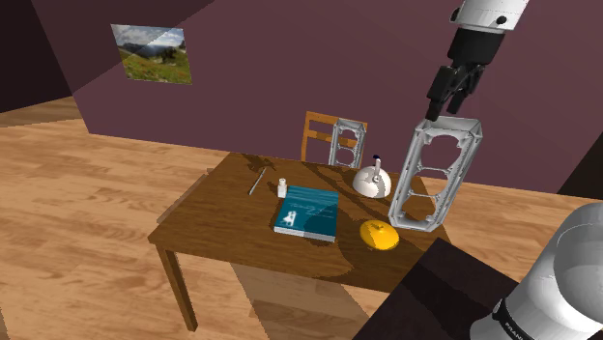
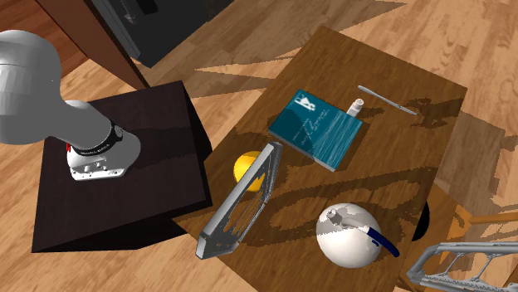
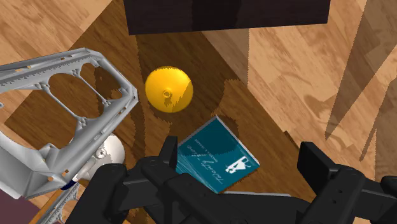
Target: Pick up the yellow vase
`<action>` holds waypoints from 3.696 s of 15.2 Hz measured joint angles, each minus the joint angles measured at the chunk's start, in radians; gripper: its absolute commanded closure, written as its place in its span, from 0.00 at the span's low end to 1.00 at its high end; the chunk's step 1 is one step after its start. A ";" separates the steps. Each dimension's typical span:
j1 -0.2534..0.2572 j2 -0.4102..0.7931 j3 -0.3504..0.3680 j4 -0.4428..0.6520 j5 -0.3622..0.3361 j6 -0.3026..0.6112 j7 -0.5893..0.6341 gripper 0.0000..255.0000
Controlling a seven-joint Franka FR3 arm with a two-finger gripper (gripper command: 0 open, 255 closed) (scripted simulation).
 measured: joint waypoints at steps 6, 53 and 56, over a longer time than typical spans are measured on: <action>-0.012 0.044 -0.029 -0.083 -0.015 0.101 -0.015 0.00; -0.142 1.310 -0.162 -0.010 0.177 1.061 -0.304 1.00; -0.142 1.310 -0.163 -0.010 0.177 1.062 -0.304 1.00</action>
